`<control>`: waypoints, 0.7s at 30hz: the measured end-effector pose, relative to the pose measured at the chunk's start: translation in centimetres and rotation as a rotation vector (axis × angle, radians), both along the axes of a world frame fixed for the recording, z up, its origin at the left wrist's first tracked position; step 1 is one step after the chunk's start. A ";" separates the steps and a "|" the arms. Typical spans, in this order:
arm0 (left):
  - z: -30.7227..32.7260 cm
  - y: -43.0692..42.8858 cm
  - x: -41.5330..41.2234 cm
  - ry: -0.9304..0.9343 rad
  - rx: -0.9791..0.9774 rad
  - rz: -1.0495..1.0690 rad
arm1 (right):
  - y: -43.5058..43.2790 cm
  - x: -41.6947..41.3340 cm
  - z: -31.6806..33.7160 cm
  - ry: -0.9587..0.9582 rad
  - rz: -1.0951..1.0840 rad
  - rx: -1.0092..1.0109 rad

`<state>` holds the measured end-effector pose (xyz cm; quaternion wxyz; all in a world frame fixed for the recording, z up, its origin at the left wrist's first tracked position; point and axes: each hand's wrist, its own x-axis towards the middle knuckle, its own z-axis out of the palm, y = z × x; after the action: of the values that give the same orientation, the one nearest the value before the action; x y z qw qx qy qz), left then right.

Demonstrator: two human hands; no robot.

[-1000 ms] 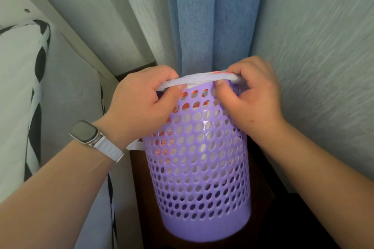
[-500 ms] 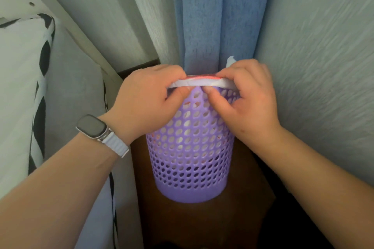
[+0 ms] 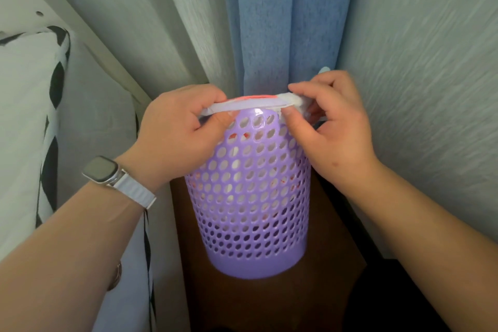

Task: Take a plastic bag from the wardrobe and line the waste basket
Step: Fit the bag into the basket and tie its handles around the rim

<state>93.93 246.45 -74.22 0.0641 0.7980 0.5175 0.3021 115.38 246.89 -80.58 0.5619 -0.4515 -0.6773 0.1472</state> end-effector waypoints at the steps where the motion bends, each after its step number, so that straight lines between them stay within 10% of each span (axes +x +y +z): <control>1: 0.0 0.0 -0.1 0.004 -0.003 -0.015 | 0.0 0.1 0.0 -0.035 -0.021 0.016; 10: 0.1 -0.4 0.3 -0.081 -0.112 -0.101 | -0.4 0.4 0.4 -0.181 -0.044 0.071; 21: 0.2 -0.8 2.6 0.245 -0.010 -0.250 | -1.1 -1.1 -0.5 -0.266 0.034 0.090</control>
<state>96.58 245.65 -74.01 0.0417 0.8867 0.4197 0.1894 114.23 245.75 -81.03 0.4842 -0.4300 -0.7592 0.0650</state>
